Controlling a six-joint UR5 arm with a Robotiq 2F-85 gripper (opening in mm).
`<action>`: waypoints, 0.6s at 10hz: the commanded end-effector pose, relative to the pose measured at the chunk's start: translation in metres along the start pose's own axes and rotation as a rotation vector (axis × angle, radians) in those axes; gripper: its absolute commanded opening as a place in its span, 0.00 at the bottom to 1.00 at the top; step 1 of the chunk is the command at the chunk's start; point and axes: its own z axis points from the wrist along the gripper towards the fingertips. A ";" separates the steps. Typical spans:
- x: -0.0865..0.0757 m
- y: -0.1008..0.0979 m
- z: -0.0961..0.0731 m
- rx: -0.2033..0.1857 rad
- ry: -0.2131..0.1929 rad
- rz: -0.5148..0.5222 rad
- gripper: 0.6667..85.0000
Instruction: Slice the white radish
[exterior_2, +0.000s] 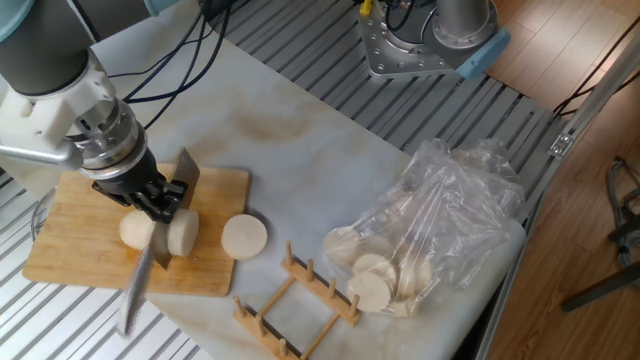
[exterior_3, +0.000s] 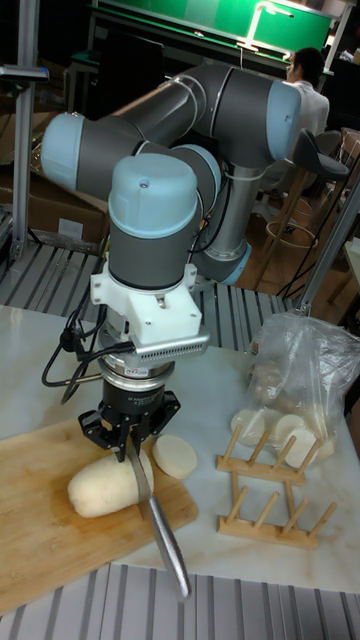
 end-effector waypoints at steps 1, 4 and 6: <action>-0.003 0.004 0.000 -0.014 -0.014 0.002 0.27; -0.007 0.010 -0.010 -0.030 -0.019 0.006 0.27; -0.010 0.012 -0.017 -0.034 -0.016 0.010 0.27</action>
